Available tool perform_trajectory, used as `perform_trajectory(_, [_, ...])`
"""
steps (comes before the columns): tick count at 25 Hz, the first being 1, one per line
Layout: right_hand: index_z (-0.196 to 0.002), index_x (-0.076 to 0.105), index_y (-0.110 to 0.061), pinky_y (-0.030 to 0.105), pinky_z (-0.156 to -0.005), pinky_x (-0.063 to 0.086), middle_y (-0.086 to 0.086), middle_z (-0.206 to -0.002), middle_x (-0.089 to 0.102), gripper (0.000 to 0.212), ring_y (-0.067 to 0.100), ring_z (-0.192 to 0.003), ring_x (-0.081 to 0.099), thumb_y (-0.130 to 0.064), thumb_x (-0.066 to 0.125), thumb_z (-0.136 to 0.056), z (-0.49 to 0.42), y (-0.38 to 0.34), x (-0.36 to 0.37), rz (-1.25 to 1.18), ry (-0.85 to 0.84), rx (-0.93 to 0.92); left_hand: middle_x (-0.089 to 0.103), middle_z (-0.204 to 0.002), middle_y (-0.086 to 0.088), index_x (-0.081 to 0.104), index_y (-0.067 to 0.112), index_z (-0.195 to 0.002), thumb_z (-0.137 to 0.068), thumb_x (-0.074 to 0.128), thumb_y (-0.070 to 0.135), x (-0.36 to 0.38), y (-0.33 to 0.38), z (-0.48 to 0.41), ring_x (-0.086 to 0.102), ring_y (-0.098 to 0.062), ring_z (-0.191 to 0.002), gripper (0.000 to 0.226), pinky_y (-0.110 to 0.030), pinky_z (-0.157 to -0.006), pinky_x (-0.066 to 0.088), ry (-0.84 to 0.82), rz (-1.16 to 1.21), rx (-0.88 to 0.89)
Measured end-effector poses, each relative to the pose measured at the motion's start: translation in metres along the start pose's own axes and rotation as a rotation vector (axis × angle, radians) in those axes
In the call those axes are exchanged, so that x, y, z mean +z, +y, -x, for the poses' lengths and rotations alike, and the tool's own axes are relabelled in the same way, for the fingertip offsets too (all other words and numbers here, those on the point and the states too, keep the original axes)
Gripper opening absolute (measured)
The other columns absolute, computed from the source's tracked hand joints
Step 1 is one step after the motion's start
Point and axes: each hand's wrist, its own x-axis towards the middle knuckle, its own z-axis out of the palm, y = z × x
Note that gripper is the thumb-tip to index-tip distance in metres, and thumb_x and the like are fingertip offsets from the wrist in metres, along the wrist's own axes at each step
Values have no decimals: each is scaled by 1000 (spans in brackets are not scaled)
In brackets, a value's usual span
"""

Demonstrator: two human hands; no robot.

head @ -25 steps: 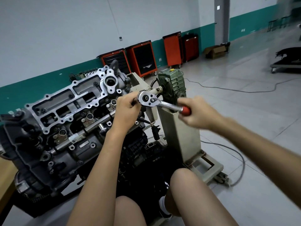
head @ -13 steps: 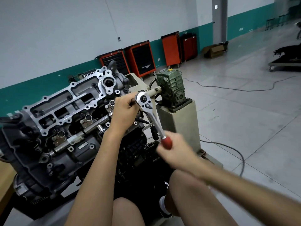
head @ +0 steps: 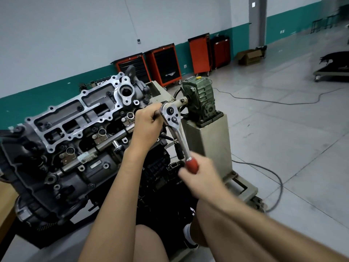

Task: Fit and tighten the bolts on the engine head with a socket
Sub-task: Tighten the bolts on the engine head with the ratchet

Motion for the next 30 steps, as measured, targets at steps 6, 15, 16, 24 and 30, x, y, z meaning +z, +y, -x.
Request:
perform_trajectory(6, [-58, 39, -23, 20, -38, 31, -11, -42, 36, 33, 3, -37, 32, -4, 58, -77, 7, -7, 9, -82, -121, 61, 55, -56, -20, 58, -12, -68, -77, 50, -8, -4, 0, 0, 47, -28, -52, 13, -36, -51, 43, -37, 26, -2])
perform_trajectory(15, [-62, 38, -30, 25, -49, 27, -12, -52, 40, 39, 11, -49, 43, -2, 62, -76, -97, -34, -103, 775, -182, -378, 52, -48, -3, 59, 10, -55, -81, 48, -7, -8, 6, 2, 33, -6, -49, 33, -21, -48, 26, -20, 93, -77])
perform_trajectory(16, [-62, 39, -27, 26, -50, 27, -10, -53, 41, 39, 10, -49, 42, 0, 63, -77, -78, -24, -88, 641, -175, -291, 53, -53, -16, 60, -3, -61, -79, 46, -5, -8, 7, 3, 34, -9, -50, 22, -25, -50, 28, -12, 74, -79])
perform_trajectory(24, [-59, 39, -22, 17, -34, 31, -7, -44, 37, 23, 10, -32, 35, -12, 56, -70, 25, -26, 63, -419, -90, 180, 56, -63, -29, 57, -16, -69, -79, 56, -10, -8, 2, 2, 41, -15, -60, 11, -38, -53, 39, -51, 66, -73])
perform_trajectory(30, [-65, 43, -21, 15, -48, 29, -10, -53, 41, 32, 3, -46, 37, 1, 61, -79, -70, -19, -96, 615, -277, -267, 37, -48, -12, 55, -13, -62, -81, 49, -11, -7, 6, -1, 27, -5, -49, 20, -20, -49, 23, -69, 58, -26])
